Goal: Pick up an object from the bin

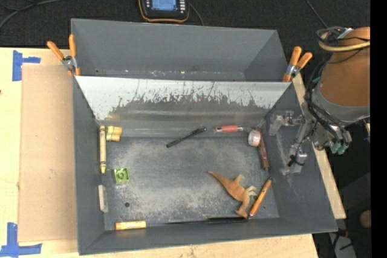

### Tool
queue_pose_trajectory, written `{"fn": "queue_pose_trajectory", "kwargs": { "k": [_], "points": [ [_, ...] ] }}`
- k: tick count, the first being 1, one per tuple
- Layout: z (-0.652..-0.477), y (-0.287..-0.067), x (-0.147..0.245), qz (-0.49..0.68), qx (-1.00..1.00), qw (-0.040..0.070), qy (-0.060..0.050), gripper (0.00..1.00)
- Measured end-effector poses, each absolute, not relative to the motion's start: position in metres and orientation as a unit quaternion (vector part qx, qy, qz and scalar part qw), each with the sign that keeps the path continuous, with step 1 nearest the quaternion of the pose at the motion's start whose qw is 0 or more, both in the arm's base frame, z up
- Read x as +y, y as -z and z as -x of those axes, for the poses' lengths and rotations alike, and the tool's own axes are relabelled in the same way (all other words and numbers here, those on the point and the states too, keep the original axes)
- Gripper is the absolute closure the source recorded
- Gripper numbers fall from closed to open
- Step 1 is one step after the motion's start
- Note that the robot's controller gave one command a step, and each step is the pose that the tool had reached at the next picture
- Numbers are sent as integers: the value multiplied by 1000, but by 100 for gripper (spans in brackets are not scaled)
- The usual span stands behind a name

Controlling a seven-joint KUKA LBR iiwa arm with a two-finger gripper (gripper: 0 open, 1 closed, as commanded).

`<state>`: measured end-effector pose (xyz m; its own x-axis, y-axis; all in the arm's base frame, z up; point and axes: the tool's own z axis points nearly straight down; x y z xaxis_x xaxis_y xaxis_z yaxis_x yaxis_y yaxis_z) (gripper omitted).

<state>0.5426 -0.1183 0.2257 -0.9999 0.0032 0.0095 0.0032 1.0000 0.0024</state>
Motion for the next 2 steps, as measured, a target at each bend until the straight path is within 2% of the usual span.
{"fn": "queue_pose_trajectory", "kwargs": {
  "k": [1,2],
  "points": [
    [-544,-230,-117,-1,-1000,1,0,0],
    [-522,-87,-113,64,-998,2,1,0]
  ]
}}
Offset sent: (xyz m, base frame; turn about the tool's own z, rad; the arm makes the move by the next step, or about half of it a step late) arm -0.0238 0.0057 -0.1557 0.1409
